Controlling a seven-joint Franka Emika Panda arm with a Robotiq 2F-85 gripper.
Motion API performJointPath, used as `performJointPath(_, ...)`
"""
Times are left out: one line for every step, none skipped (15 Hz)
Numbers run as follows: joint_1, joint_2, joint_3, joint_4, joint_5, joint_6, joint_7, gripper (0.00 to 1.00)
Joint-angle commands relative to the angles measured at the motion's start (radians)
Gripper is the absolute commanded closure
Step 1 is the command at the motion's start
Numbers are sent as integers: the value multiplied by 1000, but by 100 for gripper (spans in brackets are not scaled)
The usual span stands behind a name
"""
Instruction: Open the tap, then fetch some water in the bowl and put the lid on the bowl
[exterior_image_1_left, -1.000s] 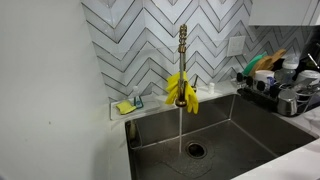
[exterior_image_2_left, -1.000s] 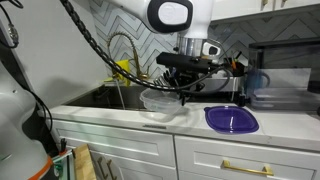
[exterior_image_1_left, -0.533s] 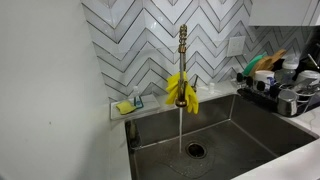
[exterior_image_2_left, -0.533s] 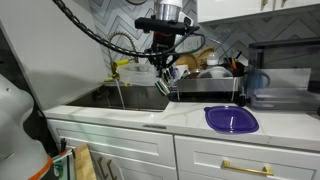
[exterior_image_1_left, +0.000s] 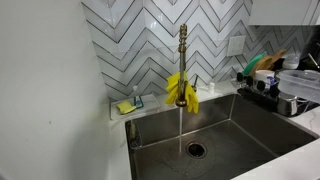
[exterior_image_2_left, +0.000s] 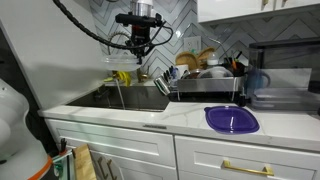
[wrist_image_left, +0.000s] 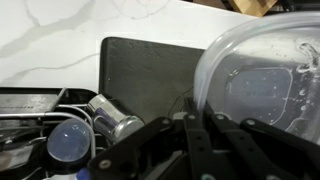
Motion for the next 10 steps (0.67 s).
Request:
performJointPath(12,1,-13,2,-3,-1,3,93)
performJointPath(11,1,-16,2,-3,-2,3,93)
performJointPath(10,1,-18,2,-3,-2,3,93)
performJointPath(10,1,-19,2,-3,-2,3,98)
performJointPath(22,-7,-12,-16,21,7,-3,98)
performJointPath(37,-16,0,-37,42,14,0,98)
performJointPath(52,-23,16,-57,61,22,19,98)
performJointPath(67,-29,34,-82,79,47,40,98)
performJointPath(81,-33,60,-105,77,79,73,98)
performJointPath(96,-30,83,-122,74,108,109,98)
